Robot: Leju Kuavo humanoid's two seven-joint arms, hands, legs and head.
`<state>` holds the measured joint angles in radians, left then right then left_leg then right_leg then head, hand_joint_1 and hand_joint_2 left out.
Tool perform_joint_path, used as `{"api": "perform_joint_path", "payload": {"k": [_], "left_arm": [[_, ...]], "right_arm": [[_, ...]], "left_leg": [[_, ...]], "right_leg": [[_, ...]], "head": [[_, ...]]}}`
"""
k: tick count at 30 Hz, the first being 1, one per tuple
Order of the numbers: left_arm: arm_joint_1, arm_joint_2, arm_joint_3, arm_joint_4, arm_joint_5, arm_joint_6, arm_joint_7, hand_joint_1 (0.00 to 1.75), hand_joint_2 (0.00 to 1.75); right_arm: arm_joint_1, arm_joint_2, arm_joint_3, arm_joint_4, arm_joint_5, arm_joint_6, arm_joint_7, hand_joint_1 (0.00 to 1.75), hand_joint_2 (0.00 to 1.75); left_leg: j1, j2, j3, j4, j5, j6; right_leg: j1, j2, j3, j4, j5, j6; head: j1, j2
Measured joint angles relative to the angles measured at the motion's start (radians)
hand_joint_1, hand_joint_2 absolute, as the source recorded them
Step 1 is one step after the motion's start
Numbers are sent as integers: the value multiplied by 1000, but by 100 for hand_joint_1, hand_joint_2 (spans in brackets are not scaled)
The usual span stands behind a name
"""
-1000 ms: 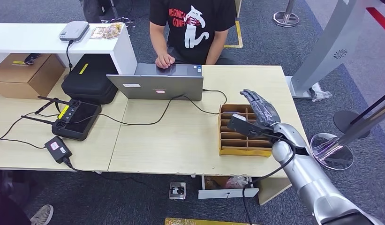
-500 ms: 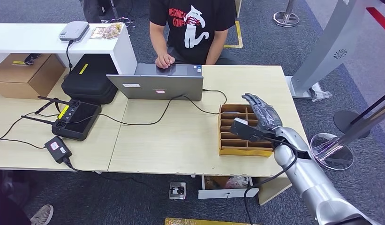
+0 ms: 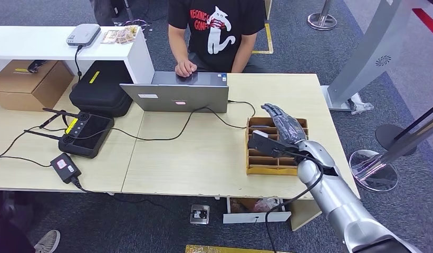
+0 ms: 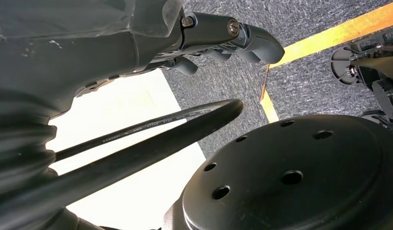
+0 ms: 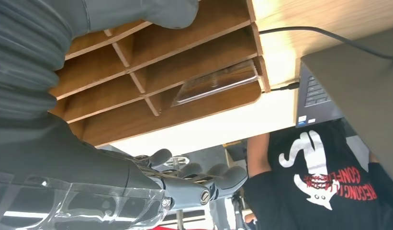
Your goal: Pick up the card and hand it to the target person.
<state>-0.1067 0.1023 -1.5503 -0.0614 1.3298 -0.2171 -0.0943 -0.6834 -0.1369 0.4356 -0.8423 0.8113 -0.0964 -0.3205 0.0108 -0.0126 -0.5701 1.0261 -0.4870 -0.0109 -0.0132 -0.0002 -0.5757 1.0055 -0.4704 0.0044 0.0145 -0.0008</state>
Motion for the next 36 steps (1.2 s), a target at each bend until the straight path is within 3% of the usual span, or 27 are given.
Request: {"api": "perform_joint_path", "payload": {"k": [3,8,12,14,24,36], "left_arm": [[0,0,0,0,-2,0,0,0,175],[0,0,0,0,-6,0,0,0,175],[0,0,0,0,-7,0,3,0,175],[-1,0,0,0,-8,0,4,0,175],[-3,1,0,0,-15,2,13,0,175],[-3,1,0,0,-16,2,14,0,175]], "right_arm": [[-5,5,0,10,-1,-2,-3,64,175],[-9,11,0,24,-1,-4,-4,69,175],[-10,13,0,32,-1,-4,-4,131,175],[-10,14,0,35,-1,-5,-5,140,175],[-13,15,0,37,-1,-10,-5,145,175],[-9,8,0,22,1,-12,3,137,175]], "left_leg": [[0,0,0,0,0,0],[0,0,0,0,0,0],[0,0,0,0,0,0],[0,0,0,0,0,0],[0,0,0,0,0,0],[0,0,0,0,0,0]], "right_leg": [[0,0,0,0,0,0],[0,0,0,0,0,0],[0,0,0,0,0,0],[0,0,0,0,0,0],[0,0,0,0,0,0],[0,0,0,0,0,0]], "head": [[0,0],[0,0],[0,0],[0,0],[0,0],[0,0]]}}
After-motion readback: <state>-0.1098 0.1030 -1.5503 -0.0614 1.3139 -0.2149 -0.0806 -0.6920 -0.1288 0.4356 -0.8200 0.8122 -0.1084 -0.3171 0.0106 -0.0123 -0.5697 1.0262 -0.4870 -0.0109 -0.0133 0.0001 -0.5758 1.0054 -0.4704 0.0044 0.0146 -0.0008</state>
